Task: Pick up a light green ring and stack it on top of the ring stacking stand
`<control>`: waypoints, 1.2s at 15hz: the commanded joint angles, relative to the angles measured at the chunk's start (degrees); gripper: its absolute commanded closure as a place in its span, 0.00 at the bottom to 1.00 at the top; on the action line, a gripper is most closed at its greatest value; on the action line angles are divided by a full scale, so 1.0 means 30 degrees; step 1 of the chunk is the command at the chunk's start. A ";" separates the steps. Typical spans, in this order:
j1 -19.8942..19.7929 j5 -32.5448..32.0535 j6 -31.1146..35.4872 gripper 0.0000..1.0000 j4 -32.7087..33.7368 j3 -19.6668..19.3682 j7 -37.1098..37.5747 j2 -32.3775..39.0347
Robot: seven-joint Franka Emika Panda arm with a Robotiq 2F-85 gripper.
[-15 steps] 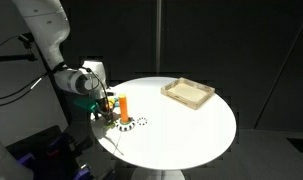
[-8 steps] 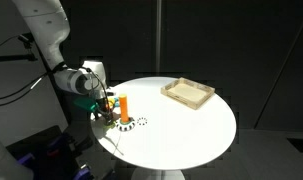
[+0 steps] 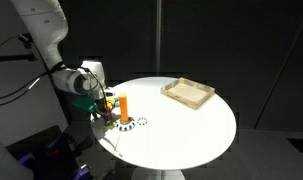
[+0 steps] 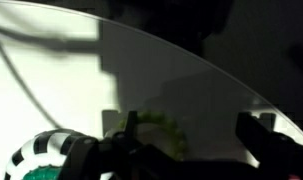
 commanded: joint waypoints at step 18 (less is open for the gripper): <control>0.0034 -0.0560 0.0093 0.00 -0.0768 -0.1673 0.0592 -0.0607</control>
